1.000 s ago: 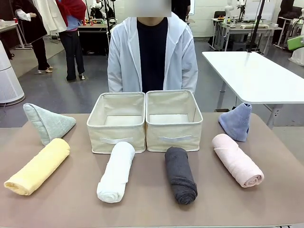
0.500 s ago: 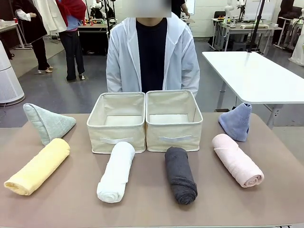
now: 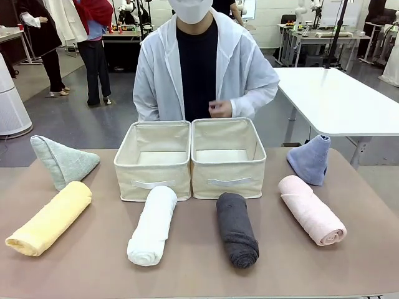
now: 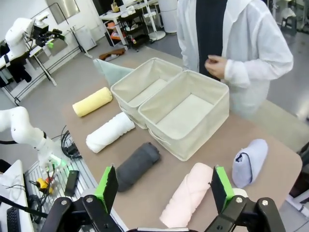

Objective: Sort the towels based on their folding style.
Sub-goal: Pick up one triangle-folded towel and place it in the left Fabric basket.

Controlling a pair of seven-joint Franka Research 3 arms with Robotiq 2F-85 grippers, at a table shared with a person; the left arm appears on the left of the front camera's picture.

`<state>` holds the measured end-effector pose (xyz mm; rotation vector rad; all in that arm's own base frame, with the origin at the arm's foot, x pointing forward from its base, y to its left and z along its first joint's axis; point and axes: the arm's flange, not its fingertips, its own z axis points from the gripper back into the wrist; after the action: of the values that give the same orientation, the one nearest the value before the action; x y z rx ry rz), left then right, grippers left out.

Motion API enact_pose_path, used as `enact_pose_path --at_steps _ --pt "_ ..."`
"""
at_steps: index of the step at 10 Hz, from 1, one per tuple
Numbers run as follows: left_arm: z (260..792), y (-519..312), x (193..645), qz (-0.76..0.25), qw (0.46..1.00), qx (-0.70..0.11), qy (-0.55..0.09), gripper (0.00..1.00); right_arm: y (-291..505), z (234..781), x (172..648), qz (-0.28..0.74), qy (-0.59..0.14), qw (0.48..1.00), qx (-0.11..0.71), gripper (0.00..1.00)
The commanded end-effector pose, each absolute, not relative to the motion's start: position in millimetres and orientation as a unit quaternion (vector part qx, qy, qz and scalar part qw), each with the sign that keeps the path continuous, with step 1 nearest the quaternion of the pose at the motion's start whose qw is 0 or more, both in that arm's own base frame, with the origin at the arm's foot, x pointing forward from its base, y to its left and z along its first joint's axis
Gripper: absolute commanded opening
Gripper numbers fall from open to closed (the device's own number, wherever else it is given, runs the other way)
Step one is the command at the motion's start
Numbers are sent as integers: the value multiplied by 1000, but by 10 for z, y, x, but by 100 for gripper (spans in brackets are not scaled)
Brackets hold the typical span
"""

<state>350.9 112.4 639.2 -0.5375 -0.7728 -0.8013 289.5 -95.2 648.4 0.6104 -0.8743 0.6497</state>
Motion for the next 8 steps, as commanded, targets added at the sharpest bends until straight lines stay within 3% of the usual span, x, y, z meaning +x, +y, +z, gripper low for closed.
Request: enact_pose_path --at_steps 1,8 --pt "6383 1147 3513 -382 808 -257 -369 100 -932 6453 2929 311 -417 804 287 100" --pt "6383 1147 3513 -382 808 -257 -369 100 -932 6453 2929 311 -417 804 287 100"
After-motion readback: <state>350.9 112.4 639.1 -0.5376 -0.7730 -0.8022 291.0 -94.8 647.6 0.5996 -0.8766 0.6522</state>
